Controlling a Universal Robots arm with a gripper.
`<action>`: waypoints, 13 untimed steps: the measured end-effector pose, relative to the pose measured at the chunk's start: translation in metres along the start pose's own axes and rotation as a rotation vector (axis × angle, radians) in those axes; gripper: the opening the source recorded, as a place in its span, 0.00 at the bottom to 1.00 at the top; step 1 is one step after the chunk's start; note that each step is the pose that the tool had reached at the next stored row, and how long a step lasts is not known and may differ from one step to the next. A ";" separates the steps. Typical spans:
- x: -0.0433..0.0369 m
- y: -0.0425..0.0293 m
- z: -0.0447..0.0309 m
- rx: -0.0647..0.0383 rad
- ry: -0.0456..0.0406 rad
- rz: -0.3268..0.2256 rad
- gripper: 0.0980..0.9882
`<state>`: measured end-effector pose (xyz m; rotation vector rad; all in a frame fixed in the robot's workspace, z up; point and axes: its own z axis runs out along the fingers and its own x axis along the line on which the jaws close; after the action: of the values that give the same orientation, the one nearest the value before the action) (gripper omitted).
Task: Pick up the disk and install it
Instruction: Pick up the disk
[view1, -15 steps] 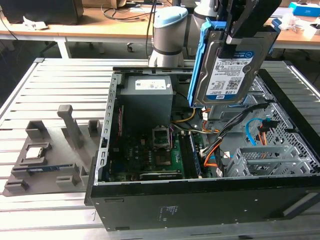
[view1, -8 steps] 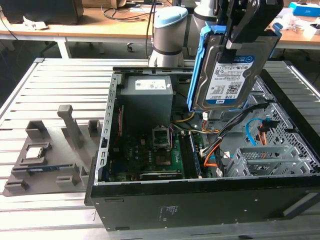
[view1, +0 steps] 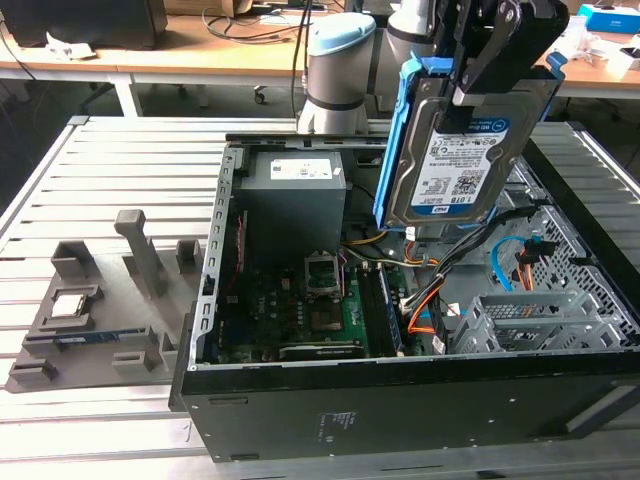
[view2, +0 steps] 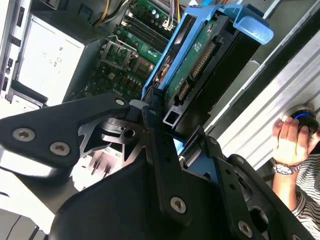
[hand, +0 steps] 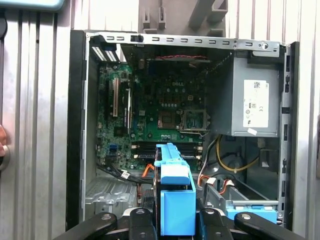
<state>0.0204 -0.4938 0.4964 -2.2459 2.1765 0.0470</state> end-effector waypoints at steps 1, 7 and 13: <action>0.0010 0.0005 0.0004 0.000 0.0000 0.000 0.30; 0.0041 0.0018 0.0018 0.000 -0.0001 0.000 0.30; 0.0071 0.0030 0.0031 0.000 0.0000 0.000 0.30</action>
<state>0.0176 -0.5009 0.4932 -2.2458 2.1766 0.0471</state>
